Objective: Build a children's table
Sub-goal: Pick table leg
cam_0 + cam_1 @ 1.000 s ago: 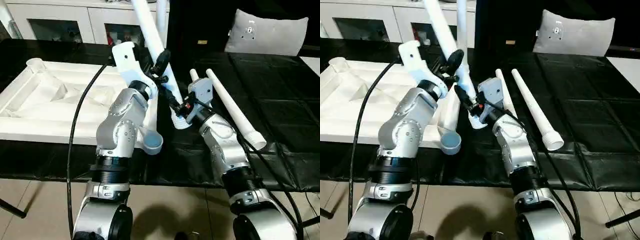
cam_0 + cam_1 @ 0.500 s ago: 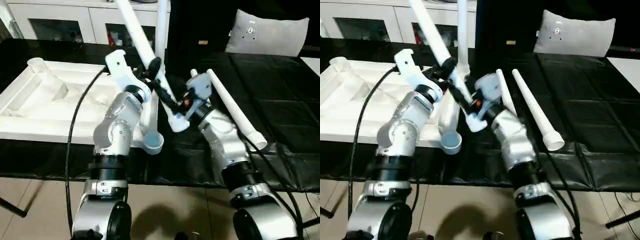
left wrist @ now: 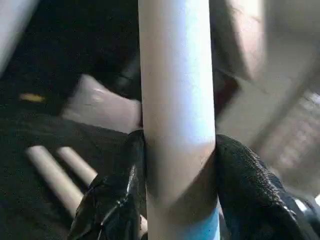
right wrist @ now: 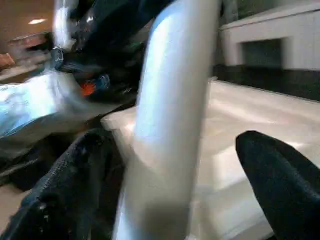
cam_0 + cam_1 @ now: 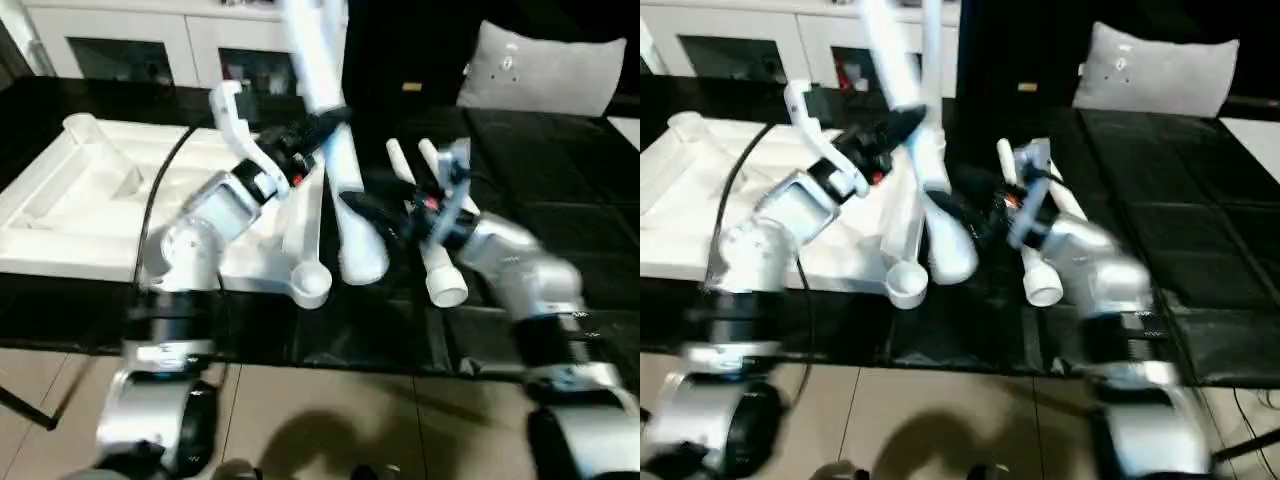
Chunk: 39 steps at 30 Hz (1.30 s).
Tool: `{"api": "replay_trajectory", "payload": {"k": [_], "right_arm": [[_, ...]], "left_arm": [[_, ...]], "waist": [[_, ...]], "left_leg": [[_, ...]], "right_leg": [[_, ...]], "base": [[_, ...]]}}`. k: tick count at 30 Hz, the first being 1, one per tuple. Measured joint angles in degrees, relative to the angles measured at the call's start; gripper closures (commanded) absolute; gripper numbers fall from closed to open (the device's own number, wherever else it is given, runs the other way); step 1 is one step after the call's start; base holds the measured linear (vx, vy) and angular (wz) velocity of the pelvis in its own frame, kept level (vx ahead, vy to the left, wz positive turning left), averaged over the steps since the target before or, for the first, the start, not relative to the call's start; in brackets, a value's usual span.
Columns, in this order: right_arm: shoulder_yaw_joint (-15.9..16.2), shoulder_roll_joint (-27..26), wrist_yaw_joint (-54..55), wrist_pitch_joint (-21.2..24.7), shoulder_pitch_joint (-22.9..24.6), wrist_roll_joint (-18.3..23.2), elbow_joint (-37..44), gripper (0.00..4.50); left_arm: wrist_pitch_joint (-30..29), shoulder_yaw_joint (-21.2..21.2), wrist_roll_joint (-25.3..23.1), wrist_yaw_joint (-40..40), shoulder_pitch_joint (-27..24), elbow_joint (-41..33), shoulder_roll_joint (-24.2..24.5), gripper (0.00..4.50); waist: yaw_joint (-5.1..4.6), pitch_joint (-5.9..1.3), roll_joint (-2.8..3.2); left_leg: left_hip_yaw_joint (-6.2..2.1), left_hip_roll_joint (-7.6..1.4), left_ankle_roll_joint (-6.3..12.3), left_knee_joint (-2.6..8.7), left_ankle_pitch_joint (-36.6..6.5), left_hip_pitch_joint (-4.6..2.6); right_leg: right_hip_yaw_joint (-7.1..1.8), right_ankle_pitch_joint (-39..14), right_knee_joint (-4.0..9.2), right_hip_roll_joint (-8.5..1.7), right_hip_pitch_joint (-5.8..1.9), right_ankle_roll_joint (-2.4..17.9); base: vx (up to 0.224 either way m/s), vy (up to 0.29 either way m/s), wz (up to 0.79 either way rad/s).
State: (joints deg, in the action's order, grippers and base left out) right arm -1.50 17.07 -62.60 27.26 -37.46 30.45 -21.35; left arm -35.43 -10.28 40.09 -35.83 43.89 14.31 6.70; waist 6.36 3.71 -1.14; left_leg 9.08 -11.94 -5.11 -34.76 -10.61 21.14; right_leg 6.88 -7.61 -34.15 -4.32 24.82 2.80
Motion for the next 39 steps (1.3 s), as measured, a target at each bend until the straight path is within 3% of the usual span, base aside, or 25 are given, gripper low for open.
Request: {"api": "replay_trajectory", "payload": {"k": [4,10,31,37,38,39], "right_arm": [[2.49,2.58,-6.99,4.38,0.36,1.74,3.54,0.35],[6.38,3.5,-11.21,7.62,1.32,2.46,4.92,0.74],[6.56,3.74,-11.38,9.85,2.78,2.92,5.81,2.54],[7.11,1.65,-8.91,8.09,3.57,1.55,5.95,2.61],[7.13,1.23,-8.21,7.49,3.58,1.28,5.95,2.61],[7.11,0.99,-7.33,6.86,3.57,0.92,5.97,2.62]], "left_arm": [[-1.31,2.39,1.55,-8.35,-0.44,-2.27,2.3,2.73],[-1.48,3.51,2.0,-11.92,-0.45,-3.33,2.34,2.73],[-2.04,4.61,2.95,-15.25,-1.76,-4.67,2.93,2.73],[-2.96,4.15,3.27,-13.75,-3.13,-6.15,2.96,2.73],[-3.3,3.83,3.66,-13.01,-3.14,-6.24,2.62,2.03],[-3.49,3.35,4.1,-12.17,-3.14,-6.25,2.27,2.03]], "waist": [[0.25,0.0,0.0],[0.34,0.0,-0.01],[0.43,0.0,-0.01],[0.31,-0.01,-0.02],[0.33,-0.01,-0.02],[0.31,-0.01,-0.03]], "left_leg": [[0.0,0.0,-0.05,-0.02,-0.01,-0.02],[0.0,0.0,-0.3,-0.06,0.02,-0.02],[-0.03,0.0,-0.31,-0.09,0.03,0.0],[-0.03,0.0,-0.31,-0.1,0.03,0.01],[-0.03,0.0,-0.31,-0.11,0.03,0.01],[-0.03,0.01,-0.31,-0.12,0.03,0.01]], "right_leg": [[0.0,-0.05,0.0,0.0,-0.07,-0.11],[0.0,0.06,0.0,-0.02,-0.08,-0.18],[0.04,0.1,0.05,-0.02,-0.21,-0.26],[0.05,0.1,0.05,-0.02,-0.21,-0.26],[0.05,0.1,0.05,-0.03,-0.21,-0.26],[0.05,0.1,0.05,-0.03,-0.21,-0.26]], "base": [[0.0,0.0,0.0],[0.0,0.0,0.0],[0.0,0.0,0.0],[0.0,0.0,0.0],[0.0,0.0,0.0],[0.0,0.0,0.0]]}}
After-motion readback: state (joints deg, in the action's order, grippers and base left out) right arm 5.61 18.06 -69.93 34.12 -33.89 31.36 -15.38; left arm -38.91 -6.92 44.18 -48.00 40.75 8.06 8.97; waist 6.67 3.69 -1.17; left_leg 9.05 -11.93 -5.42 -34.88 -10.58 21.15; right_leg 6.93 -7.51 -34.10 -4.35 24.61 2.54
